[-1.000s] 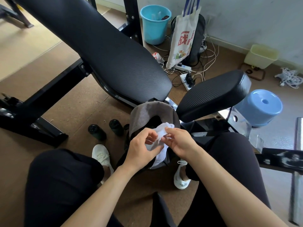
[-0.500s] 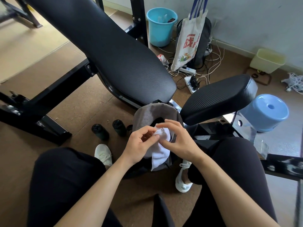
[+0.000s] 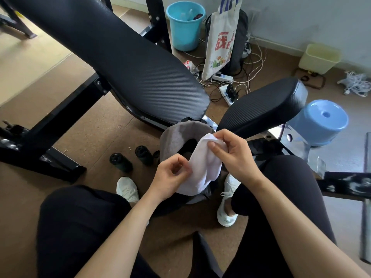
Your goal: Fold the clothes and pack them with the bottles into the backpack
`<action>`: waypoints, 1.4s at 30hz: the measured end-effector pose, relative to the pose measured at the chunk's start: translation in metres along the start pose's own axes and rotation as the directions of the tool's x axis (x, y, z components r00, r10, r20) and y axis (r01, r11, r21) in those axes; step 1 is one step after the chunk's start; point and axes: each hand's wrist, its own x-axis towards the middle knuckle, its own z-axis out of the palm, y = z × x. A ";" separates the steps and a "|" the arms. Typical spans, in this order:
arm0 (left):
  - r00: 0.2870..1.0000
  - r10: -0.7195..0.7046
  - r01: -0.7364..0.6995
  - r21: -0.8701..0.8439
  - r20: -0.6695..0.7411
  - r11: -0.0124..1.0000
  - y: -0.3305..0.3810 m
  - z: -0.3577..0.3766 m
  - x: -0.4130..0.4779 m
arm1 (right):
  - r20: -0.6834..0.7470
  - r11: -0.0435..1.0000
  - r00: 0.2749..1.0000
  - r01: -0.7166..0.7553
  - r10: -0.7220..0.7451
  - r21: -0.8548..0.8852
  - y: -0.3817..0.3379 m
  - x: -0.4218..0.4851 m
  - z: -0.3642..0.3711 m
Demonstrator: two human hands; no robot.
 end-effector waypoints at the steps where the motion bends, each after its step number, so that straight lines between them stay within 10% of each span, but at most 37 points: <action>1: 1.000 0.000 0.000 0.014 -0.007 1.000 -0.002 0.003 -0.001 | -0.017 1.000 1.000 0.001 -0.001 0.009 0.000 0.000 -0.002; 12: 0.999 -0.023 0.019 0.104 0.036 0.994 -0.021 0.025 0.001 | -0.101 0.999 0.994 0.039 -0.038 0.003 0.002 -0.006 -0.019; 23: 0.982 -0.177 0.190 0.450 -0.071 0.873 -0.045 0.007 -0.003 | -0.476 0.996 0.876 -0.038 0.073 0.083 0.012 0.008 -0.042; 32: 0.881 0.001 0.168 0.315 -0.474 0.934 -0.015 -0.026 0.010 | -0.568 0.980 0.799 -0.153 0.198 0.127 0.028 0.018 -0.049; 42: 0.807 0.202 -0.041 0.289 -0.555 0.956 0.032 -0.067 0.019 | -0.570 0.947 0.758 -0.218 0.317 0.237 0.036 0.021 -0.045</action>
